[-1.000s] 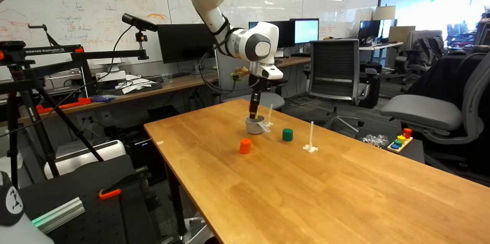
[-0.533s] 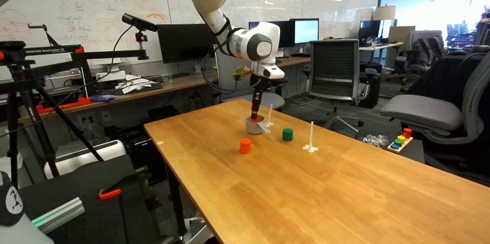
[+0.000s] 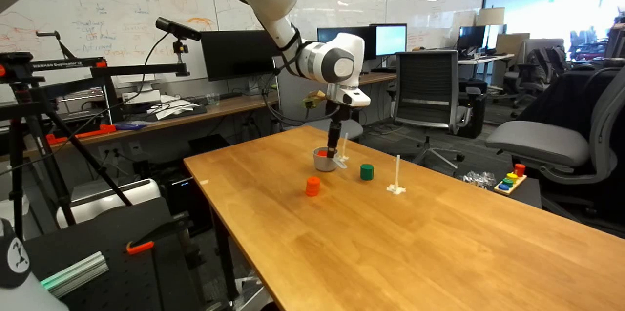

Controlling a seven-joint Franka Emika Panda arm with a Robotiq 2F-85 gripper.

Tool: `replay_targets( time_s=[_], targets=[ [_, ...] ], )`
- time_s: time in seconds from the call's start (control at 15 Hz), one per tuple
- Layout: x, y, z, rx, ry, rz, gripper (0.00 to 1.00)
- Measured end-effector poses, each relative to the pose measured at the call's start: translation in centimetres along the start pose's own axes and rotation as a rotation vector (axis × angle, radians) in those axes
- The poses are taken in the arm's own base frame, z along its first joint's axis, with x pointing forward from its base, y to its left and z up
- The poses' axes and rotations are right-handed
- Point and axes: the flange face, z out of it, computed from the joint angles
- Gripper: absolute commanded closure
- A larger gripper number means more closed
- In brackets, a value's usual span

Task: Put the orange block on the yellow block then put both blocks in the gray pot, then put the green block in the gray pot

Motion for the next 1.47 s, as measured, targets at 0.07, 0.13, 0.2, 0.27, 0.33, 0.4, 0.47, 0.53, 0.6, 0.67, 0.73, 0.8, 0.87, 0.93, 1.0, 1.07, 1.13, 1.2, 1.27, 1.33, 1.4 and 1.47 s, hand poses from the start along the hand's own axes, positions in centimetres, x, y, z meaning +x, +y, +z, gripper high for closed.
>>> replay_targets(
  time_s=[0.07, 0.13, 0.2, 0.27, 0.33, 0.4, 0.47, 0.53, 0.6, 0.67, 0.73, 0.8, 0.87, 0.93, 1.0, 1.07, 1.13, 1.2, 1.27, 1.33, 1.4, 1.47],
  targets=[
    [1.0, 0.6, -0.2, -0.002, 0.007, 0.015, 0.00],
    [2.2, 1.3, -0.3, -0.003, 0.014, 0.033, 0.00],
    [3.4, 2.2, -0.6, -0.004, 0.022, 0.052, 0.00],
    [4.7, 3.0, -0.9, -0.005, 0.029, 0.072, 0.00],
    [5.9, 3.8, -1.2, -0.009, 0.042, 0.086, 0.00],
    [6.9, 4.6, -1.5, -0.020, 0.056, 0.095, 0.00],
    [7.7, 5.4, -1.7, -0.034, 0.065, 0.101, 0.00],
    [8.3, 5.9, -1.9, -0.048, 0.071, 0.107, 0.00],
    [8.7, 6.3, -2.1, -0.063, 0.074, 0.109, 0.00],
    [8.9, 6.6, -2.2, -0.085, 0.077, 0.105, 0.00],
    [9.0, 6.8, -2.5, -0.112, 0.074, 0.099, 0.00],
    [9.0, 6.8, -2.8, -0.133, 0.071, 0.097, 0.00],
    [9.0, 6.7, -3.1, -0.144, 0.071, 0.099, 0.00],
    [8.9, 6.6, -3.3, -0.148, 0.070, 0.100, 0.00],
    [8.9, 6.5, -3.4, -0.148, 0.071, 0.101, 0.00],
    [8.9, 6.5, -3.4, -0.149, 0.070, 0.102, 0.00],
    [8.9, 6.5, -3.4, -0.149, 0.070, 0.103, 0.00],
    [8.9, 6.5, -3.3, -0.150, 0.069, 0.103, 0.00],
    [9.0, 6.5, -3.2, -0.144, 0.074, 0.106, 0.00],
    [9.3, 6.4, -3.1, -0.114, 0.085, 0.126, 0.00],
    [9.6, 6.1, -2.9, -0.072, 0.094, 0.155, 0.00],
    [10.0, 5.8, -2.6, -0.027, 0.105, 0.183, 0.00]
  ],
)
